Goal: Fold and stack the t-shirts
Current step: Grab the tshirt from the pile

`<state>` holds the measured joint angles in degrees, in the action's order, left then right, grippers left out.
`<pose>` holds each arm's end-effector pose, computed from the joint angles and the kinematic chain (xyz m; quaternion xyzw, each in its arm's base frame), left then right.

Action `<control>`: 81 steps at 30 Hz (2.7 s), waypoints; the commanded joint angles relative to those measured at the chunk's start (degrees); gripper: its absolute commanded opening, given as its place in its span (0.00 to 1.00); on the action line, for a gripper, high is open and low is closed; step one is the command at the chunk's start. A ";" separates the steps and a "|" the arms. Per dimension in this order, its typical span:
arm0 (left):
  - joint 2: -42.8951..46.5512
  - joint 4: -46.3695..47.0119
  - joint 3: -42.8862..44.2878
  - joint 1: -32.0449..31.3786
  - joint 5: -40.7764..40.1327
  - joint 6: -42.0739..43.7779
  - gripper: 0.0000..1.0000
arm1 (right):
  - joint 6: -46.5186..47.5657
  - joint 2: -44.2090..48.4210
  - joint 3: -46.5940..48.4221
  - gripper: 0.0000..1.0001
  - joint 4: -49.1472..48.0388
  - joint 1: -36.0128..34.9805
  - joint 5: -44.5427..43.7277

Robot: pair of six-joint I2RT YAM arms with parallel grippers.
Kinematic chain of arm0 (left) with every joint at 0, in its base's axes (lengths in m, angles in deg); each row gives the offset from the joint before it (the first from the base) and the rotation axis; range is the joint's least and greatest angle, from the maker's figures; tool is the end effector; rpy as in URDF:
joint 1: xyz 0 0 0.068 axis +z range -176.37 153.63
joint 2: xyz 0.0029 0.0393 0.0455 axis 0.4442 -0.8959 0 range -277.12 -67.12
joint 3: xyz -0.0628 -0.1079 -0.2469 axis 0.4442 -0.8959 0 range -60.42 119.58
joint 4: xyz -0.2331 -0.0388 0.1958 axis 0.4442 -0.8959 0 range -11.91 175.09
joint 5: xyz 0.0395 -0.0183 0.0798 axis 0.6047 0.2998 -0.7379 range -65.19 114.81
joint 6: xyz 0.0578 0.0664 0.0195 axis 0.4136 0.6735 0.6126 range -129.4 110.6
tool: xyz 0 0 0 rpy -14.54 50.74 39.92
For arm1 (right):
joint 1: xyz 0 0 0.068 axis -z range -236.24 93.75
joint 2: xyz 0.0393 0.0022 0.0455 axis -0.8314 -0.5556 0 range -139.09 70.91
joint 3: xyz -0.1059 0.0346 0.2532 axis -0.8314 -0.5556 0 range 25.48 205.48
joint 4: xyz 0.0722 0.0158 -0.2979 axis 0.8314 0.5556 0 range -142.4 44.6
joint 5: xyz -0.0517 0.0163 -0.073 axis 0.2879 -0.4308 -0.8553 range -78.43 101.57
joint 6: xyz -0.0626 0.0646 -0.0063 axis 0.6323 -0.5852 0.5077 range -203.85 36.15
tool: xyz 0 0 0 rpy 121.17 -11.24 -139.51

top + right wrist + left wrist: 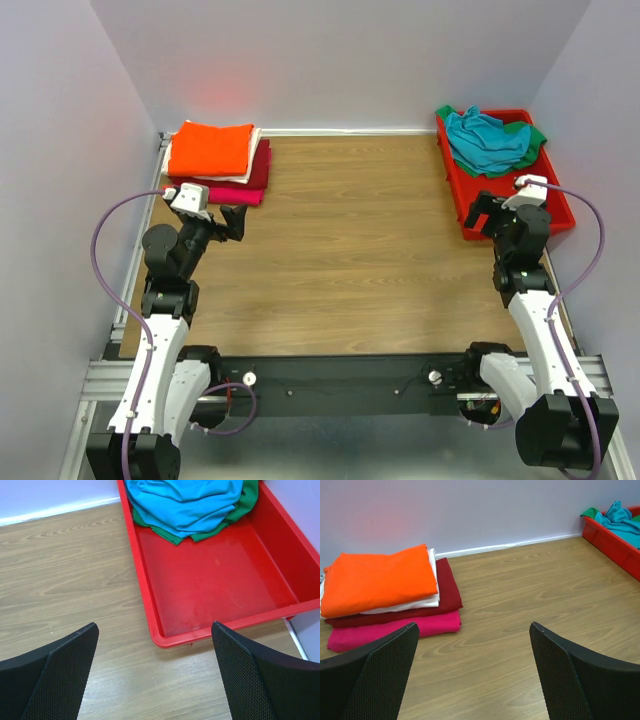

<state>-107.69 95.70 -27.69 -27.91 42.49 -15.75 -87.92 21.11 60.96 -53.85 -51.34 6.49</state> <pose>0.2648 -0.0316 0.3145 0.0825 0.6857 -0.1549 0.7064 0.2946 -0.0325 0.2695 0.0886 0.7766 -0.0392 0.6225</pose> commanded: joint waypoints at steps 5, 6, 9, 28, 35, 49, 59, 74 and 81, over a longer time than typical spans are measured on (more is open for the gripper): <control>-0.12 0.99 -0.12 -0.13 1.23 -0.51 0.98 | 1.17 1.29 -1.38 1.00 -0.74 0.54 4.29; -0.12 0.99 -0.04 -0.22 1.23 -0.59 0.98 | 2.22 1.11 -1.73 1.00 -0.57 0.63 4.73; -0.12 0.99 -0.12 -0.22 1.31 -0.59 0.98 | 8.42 1.28 -2.61 1.00 0.48 0.72 10.50; 0.76 0.73 -0.30 -0.30 0.70 -0.42 0.98 | 7.77 -48.17 44.03 0.95 18.33 5.02 21.44; -0.29 0.20 -0.04 -0.39 0.08 0.37 0.98 | 9.34 -68.57 65.04 0.87 18.33 5.11 11.24; -3.89 -0.24 0.40 -0.31 -0.18 0.99 0.98 | 15.32 -91.78 89.75 0.69 18.24 5.11 -0.01; -4.95 -0.42 0.40 -0.31 -0.18 1.25 0.98 | 15.85 -92.60 89.95 0.06 18.07 5.11 0.16; -3.46 -0.06 0.49 -0.39 0.96 0.55 0.98 | 12.52 -55.01 54.46 0.01 10.86 4.94 9.38; -2.14 0.29 0.23 -0.39 1.66 0.11 0.98 | 13.30 -37.78 44.86 0.01 11.12 2.66 11.23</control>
<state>-111.26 95.52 -27.66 -28.00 42.53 -15.14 -74.66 -23.65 109.62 -41.72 -46.81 15.28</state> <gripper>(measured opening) 0.984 0.012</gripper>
